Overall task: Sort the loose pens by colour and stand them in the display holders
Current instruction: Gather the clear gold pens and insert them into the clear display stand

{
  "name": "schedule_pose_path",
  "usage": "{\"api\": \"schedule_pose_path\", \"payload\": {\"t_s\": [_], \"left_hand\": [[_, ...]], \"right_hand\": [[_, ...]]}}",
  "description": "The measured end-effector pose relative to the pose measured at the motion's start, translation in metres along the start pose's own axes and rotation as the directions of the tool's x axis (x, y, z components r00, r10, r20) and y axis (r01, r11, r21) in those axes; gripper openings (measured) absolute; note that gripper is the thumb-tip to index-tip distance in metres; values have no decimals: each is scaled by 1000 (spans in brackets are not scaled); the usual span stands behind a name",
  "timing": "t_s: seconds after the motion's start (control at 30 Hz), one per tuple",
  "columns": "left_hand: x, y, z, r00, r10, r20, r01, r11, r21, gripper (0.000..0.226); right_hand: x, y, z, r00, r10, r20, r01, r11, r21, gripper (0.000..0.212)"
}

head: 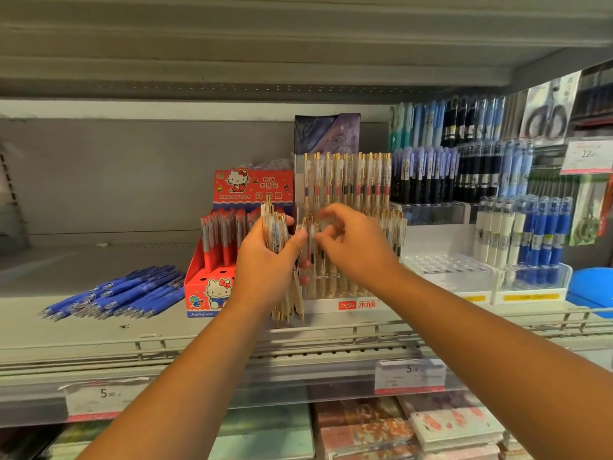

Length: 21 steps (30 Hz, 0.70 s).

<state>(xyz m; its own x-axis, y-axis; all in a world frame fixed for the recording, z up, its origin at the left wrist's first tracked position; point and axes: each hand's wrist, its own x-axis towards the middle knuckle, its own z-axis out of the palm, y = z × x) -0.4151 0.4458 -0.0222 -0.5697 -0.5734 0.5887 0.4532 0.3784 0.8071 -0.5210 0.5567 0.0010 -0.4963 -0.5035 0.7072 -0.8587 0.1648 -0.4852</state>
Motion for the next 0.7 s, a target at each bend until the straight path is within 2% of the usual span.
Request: {"api": "schedule_pose_path", "payload": {"t_s": [0.07, 0.17, 0.27, 0.43, 0.57, 0.63, 0.7], "left_hand": [[1, -1, 0, 1000, 25, 7, -25, 999, 22, 14], [1, -2, 0, 998, 55, 40, -57, 997, 44, 11], [0, -1, 1, 997, 61, 55, -63, 997, 43, 12], [-1, -1, 2, 996, 43, 76, -42, 999, -15, 12], [-2, 1, 3, 995, 41, 91, -40, 999, -13, 16], [-2, 1, 3, 998, 34, 59, -31, 999, -44, 12], [0, 0, 2, 999, 50, 5, -50, 999, 1, 11]], "right_hand": [[-3, -5, -1, 1000, 24, 2, -24, 990, 137, 28], [-6, -15, -3, 990, 47, 131, -93, 921, 378, 28], [-9, -18, -4, 975, 39, 217, -151, 837, 527, 33], [-11, -8, -8, 968, 43, 247, -195, 749, 633, 24], [-13, -3, -9, 973, 89, 212, -208, 730, 651, 17], [-13, -3, -11, 976, 134, 173, -216, 712, 668, 16], [-13, -5, -13, 976, 174, 134, -218, 710, 669, 18]]}}
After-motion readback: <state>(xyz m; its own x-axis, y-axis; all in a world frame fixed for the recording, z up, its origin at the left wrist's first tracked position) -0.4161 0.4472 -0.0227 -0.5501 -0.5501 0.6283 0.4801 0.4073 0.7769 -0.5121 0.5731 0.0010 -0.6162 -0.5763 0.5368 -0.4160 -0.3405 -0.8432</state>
